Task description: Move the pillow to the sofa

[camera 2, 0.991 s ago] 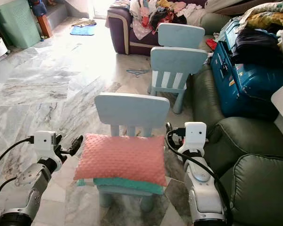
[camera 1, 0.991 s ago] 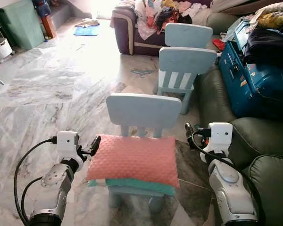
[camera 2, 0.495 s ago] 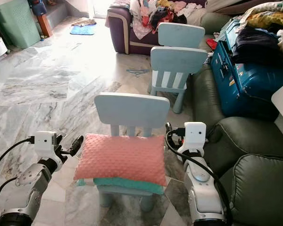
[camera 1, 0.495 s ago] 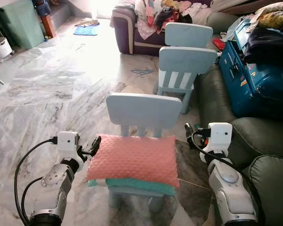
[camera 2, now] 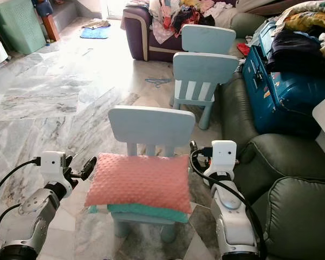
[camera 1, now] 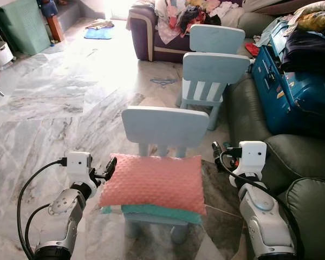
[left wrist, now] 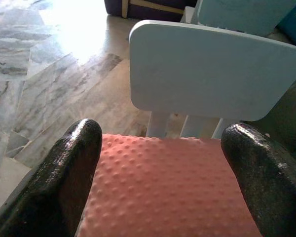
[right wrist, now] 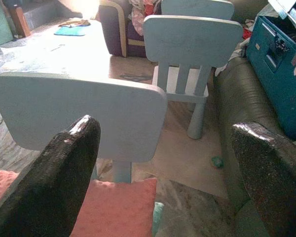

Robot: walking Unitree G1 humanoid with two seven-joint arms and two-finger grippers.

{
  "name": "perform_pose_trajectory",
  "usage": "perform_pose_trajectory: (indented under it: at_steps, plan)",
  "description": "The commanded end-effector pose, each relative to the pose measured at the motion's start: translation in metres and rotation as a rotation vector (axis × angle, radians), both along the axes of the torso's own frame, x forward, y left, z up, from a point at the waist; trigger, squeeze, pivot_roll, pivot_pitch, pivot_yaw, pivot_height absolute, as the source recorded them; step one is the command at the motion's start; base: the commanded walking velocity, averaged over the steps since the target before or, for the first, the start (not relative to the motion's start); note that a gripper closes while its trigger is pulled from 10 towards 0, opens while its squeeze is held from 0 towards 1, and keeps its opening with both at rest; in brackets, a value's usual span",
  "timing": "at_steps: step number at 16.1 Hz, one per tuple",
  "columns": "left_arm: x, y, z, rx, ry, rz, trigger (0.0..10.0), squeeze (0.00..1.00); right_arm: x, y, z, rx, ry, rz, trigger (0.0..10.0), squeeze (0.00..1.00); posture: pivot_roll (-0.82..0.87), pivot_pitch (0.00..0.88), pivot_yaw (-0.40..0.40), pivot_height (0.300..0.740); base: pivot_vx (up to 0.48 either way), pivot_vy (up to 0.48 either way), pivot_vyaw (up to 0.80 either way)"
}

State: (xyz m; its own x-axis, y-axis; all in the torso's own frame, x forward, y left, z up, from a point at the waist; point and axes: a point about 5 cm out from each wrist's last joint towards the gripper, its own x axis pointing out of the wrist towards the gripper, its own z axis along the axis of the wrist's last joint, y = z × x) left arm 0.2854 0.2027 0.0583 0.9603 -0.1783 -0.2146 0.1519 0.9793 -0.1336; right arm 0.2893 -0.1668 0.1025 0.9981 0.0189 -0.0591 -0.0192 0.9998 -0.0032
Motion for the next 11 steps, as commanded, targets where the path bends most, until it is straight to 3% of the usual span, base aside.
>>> perform_pose_trajectory:
  at_steps: [1, 11]
  plan:
    - [-0.0016, -0.0001, 0.0006, 0.007, 0.0, -0.008, 10.0, 0.0, -0.001, 0.0008, 0.0007, 0.0, -0.004, 0.007, 10.0, 0.0, -0.05, 0.118, -0.02, 0.74, 0.0, 0.0, 0.0]
    - [-0.0007, 0.0001, 0.0007, 0.012, 0.002, -0.009, 10.0, 0.0, -0.0011, 0.0015, 0.0, 0.003, -0.002, 0.006, 10.0, 0.0, -0.06, 0.12, -0.017, 0.74, 0.0, 0.0, 0.0]
